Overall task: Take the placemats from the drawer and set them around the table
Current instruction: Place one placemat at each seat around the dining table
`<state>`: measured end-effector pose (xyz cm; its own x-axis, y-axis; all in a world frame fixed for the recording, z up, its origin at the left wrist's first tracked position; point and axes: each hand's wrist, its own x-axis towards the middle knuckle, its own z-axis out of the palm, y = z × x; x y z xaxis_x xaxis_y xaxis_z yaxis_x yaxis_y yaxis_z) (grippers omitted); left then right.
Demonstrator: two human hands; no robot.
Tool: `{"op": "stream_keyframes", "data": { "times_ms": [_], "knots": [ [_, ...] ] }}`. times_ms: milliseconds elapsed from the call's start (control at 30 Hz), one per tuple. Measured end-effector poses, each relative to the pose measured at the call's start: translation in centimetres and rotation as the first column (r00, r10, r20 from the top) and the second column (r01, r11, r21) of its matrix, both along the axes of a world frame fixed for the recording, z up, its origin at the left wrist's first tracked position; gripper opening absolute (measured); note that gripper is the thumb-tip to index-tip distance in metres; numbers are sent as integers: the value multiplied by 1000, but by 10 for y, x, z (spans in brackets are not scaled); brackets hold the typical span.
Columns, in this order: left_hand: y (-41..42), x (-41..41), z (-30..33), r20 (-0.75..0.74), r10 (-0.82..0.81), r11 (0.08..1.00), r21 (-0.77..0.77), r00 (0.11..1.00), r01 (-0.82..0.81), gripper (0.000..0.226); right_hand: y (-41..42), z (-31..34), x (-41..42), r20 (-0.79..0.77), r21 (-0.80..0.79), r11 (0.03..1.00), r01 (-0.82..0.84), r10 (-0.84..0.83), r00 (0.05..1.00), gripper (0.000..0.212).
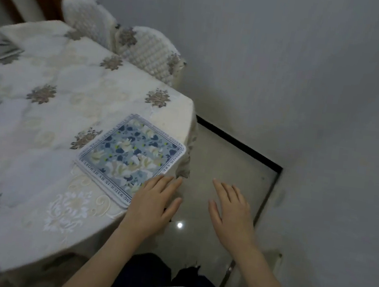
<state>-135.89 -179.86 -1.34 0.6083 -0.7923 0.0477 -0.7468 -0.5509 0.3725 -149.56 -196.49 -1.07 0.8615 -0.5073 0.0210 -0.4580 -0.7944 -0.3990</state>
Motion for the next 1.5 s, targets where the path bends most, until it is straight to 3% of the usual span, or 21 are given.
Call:
{"op": "stream_keyframes", "data": {
  "times_ms": [367,900,1100,1300,1500],
  "knots": [
    [-5,39,-18,-38,390,919,66,920,-388,53,-48,-14,116,-32,61,919,-389,391,920,57],
    [5,153,-46,-132,659,752,127,740,-647,67,-57,-37,302,-142,82,662,-745,748,649,56],
    [24,160,-73,-246,800,595,202,547,-778,74,-55,-65,352,-172,122,590,-798,804,569,47],
    [26,141,-106,-274,930,334,346,246,-877,58,-68,-104,371,-391,118,628,-769,742,545,37],
    [16,132,-116,-326,928,293,337,182,-894,58,-69,-112,375,-429,210,666,-716,721,544,42]
  ]
}}
